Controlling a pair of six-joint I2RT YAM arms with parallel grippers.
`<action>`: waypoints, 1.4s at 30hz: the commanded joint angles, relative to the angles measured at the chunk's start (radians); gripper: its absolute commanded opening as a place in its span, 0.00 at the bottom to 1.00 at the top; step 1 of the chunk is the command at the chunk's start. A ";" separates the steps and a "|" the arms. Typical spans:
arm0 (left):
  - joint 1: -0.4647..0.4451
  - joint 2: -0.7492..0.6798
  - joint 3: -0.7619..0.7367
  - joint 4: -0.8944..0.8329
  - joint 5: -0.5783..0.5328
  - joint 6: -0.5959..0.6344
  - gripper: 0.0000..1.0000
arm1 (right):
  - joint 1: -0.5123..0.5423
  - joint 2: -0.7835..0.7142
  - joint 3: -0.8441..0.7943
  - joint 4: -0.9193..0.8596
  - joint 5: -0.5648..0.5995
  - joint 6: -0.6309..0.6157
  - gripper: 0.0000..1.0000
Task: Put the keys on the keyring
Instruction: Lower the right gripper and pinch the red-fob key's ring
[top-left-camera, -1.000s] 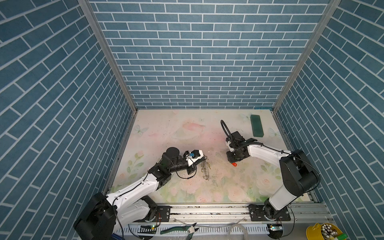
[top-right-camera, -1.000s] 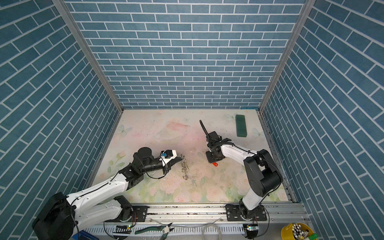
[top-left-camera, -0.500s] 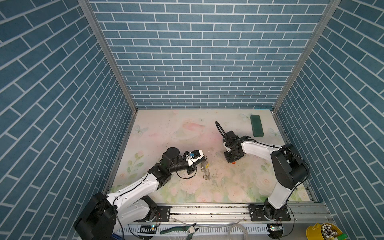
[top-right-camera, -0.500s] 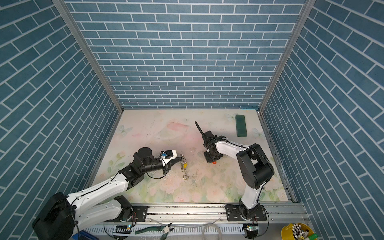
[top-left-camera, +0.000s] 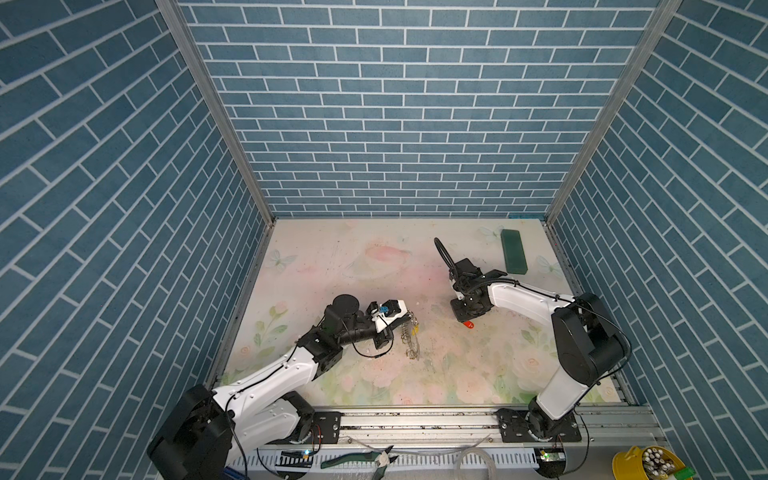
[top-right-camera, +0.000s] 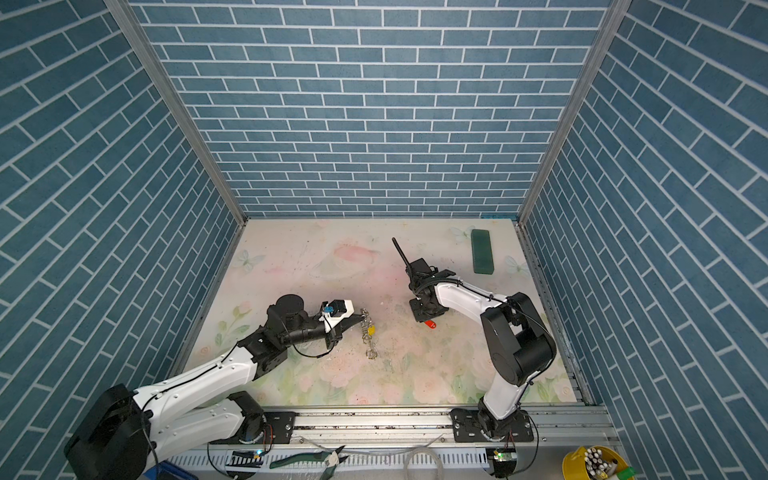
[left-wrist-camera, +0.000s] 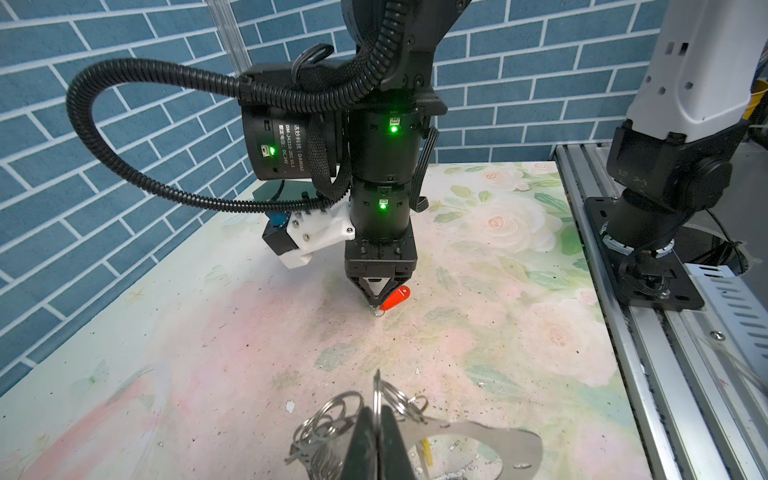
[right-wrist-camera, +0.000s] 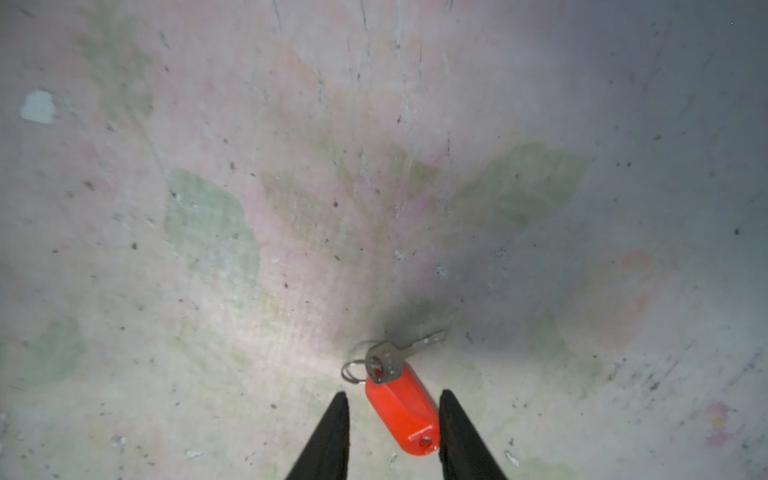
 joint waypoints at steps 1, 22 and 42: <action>-0.003 -0.009 -0.004 0.014 -0.003 0.015 0.00 | 0.035 0.003 0.049 -0.015 0.020 0.162 0.35; -0.003 -0.018 -0.016 0.026 -0.008 0.015 0.00 | 0.155 0.210 0.192 -0.234 0.347 0.362 0.31; -0.003 -0.009 -0.016 0.036 -0.016 0.012 0.00 | 0.163 0.150 0.120 -0.226 0.393 0.403 0.17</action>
